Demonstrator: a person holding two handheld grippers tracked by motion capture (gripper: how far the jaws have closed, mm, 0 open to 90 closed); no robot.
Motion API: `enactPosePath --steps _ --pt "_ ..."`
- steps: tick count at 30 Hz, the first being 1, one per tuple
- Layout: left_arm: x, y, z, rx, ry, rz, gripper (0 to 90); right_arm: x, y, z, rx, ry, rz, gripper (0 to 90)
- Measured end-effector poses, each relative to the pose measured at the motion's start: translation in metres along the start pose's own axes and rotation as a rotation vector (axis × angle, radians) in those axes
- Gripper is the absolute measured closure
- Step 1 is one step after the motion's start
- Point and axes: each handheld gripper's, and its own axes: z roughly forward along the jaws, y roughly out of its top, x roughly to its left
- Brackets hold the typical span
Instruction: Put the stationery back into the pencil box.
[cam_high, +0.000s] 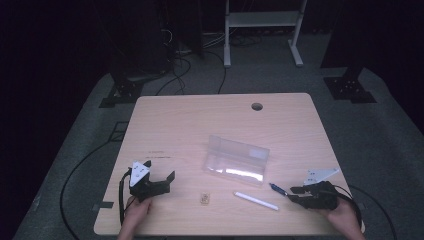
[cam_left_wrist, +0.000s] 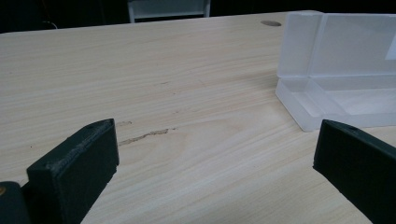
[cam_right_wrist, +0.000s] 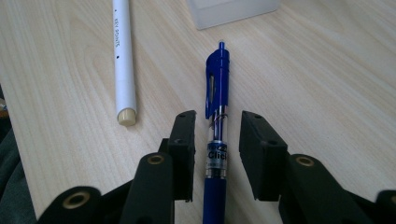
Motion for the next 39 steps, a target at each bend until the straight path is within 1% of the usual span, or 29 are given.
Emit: enactPosePath --steps 5,12,14,19,21,25,28,30,34,39 --pt "0.000 0.000 0.000 0.000 -0.002 -0.001 0.0 0.002 0.000 0.001 0.008 -0.006 -0.013 68.7" --pt "0.000 0.000 0.000 0.001 -0.002 0.001 0.0 0.003 -0.002 0.004 0.010 -0.012 -0.014 70.9" --pt "0.000 0.000 0.000 0.000 -0.002 0.000 0.0 0.003 -0.003 0.004 0.007 -0.015 -0.014 71.9" --pt "0.000 0.000 0.000 -0.001 -0.004 -0.003 0.0 0.004 -0.005 0.007 0.020 -0.023 -0.020 75.9" --pt "0.000 0.000 0.000 -0.001 -0.003 -0.003 0.0 0.004 -0.005 0.008 0.018 -0.023 -0.018 77.8" --pt "0.000 0.000 0.000 -0.002 -0.005 0.000 0.0 0.003 -0.006 0.007 0.017 -0.023 -0.006 78.7" --pt "0.000 0.000 0.000 -0.002 -0.004 0.002 0.0 0.004 -0.005 0.007 0.023 -0.014 -0.008 79.1" --pt "0.000 0.000 0.000 -0.003 -0.005 0.000 0.0 0.005 -0.005 0.006 0.018 -0.017 -0.012 79.1" --pt "0.000 0.000 0.000 -0.003 -0.004 0.000 0.0 0.005 -0.003 0.002 0.000 -0.013 -0.001 79.1" --pt "0.000 0.000 0.000 -0.004 -0.004 -0.002 0.0 0.006 0.002 -0.005 -0.020 -0.010 -0.006 79.1"
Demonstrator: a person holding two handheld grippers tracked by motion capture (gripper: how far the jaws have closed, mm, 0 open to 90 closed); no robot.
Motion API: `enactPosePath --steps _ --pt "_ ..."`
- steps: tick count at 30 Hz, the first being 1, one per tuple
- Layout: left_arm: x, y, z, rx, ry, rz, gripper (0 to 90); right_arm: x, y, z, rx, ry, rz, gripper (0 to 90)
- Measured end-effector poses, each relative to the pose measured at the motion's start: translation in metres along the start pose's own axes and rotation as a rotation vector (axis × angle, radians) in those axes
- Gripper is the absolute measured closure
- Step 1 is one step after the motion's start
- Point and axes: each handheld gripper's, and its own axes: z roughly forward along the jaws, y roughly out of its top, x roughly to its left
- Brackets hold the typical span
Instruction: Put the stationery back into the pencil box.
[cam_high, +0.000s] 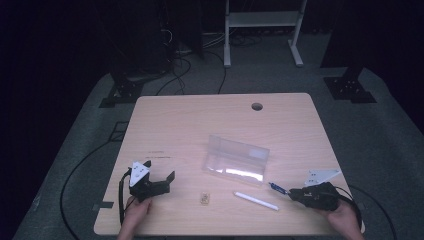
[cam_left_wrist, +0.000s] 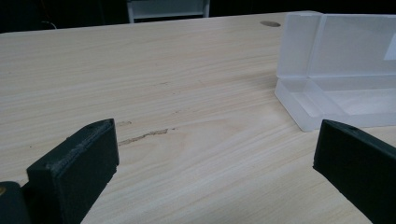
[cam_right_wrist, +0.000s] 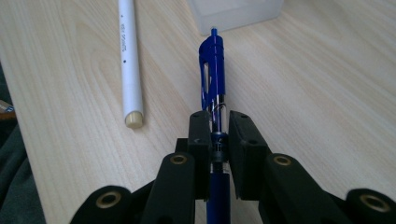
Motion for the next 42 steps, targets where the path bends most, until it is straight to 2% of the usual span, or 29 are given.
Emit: enactPosePath --steps 9,12,24,31,42 --pt "0.000 0.000 0.000 -0.001 0.002 0.000 0.0 0.002 0.014 -0.004 -0.029 0.009 -0.023 79.1" --pt "0.000 0.000 0.000 -0.002 0.006 0.002 0.0 0.002 0.023 -0.001 -0.029 0.015 -0.039 79.2" --pt "0.000 0.000 0.000 -0.002 0.000 0.000 0.0 -0.001 0.048 0.007 -0.042 0.049 -0.046 79.2" --pt "0.001 0.000 0.000 -0.003 0.000 -0.003 0.0 -0.001 0.066 0.016 -0.021 0.067 -0.068 79.2" --pt "0.001 0.000 0.000 -0.005 0.002 -0.007 0.0 0.000 0.095 0.025 -0.019 0.090 -0.097 79.2"
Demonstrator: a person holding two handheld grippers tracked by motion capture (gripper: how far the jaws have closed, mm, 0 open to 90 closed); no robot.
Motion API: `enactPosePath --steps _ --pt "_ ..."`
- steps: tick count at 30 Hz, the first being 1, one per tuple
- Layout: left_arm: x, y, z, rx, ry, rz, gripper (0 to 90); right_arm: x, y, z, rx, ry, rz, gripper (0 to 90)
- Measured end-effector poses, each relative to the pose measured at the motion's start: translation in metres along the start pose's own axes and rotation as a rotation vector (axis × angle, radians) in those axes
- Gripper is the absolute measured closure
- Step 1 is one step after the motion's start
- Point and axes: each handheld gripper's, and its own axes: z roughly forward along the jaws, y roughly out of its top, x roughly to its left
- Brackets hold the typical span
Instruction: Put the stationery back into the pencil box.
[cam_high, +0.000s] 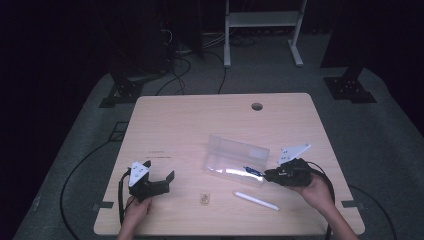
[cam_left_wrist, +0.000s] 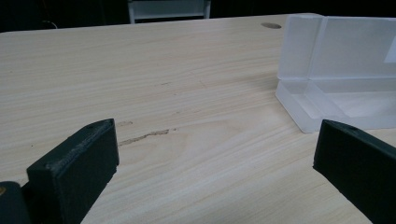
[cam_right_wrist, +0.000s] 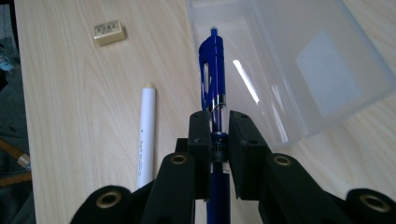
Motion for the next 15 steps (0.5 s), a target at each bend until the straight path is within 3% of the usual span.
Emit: enactPosePath --steps 15 --pt "0.001 0.000 0.000 0.000 -0.005 -0.006 0.0 -0.009 0.050 0.028 0.023 0.044 -0.032 79.2"
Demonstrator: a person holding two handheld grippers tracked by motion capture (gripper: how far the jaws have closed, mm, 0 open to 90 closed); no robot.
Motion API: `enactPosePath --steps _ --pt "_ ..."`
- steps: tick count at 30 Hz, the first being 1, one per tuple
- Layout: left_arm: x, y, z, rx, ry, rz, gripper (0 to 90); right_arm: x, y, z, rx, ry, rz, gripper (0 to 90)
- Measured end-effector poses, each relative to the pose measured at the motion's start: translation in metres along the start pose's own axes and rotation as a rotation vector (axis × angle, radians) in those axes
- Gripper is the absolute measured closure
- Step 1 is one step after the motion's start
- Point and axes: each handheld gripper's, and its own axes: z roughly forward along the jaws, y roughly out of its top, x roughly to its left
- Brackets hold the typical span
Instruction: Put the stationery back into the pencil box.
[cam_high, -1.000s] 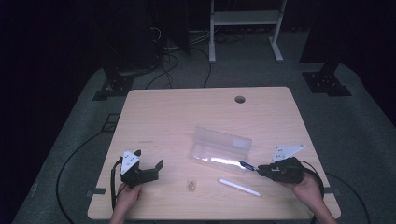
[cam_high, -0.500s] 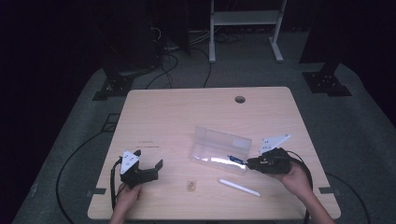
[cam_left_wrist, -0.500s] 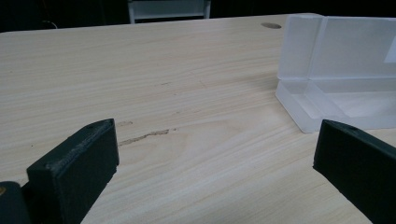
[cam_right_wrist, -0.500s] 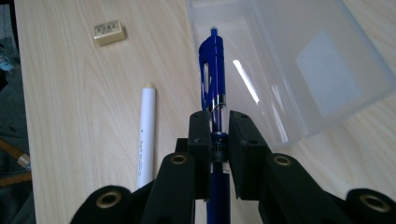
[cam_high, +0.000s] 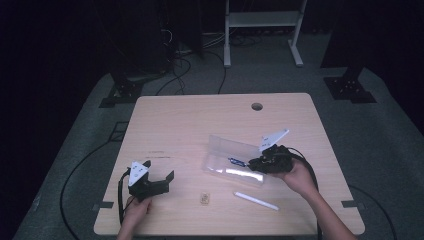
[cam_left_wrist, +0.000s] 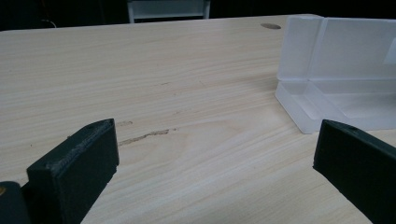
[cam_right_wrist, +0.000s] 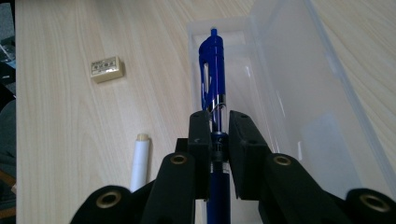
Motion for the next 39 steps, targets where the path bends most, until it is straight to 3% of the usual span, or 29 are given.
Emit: enactPosePath --steps 7,22,39 --pt "0.000 0.000 0.000 -0.001 -0.002 -0.001 0.0 -0.004 0.011 0.016 0.008 0.003 -0.007 79.3" --pt "0.000 0.000 0.000 -0.001 -0.001 0.000 0.0 -0.020 0.008 0.037 0.049 -0.008 0.026 79.2" --pt "0.000 0.000 0.000 -0.002 -0.002 -0.003 0.0 -0.024 0.009 0.056 0.082 -0.007 0.024 79.2"
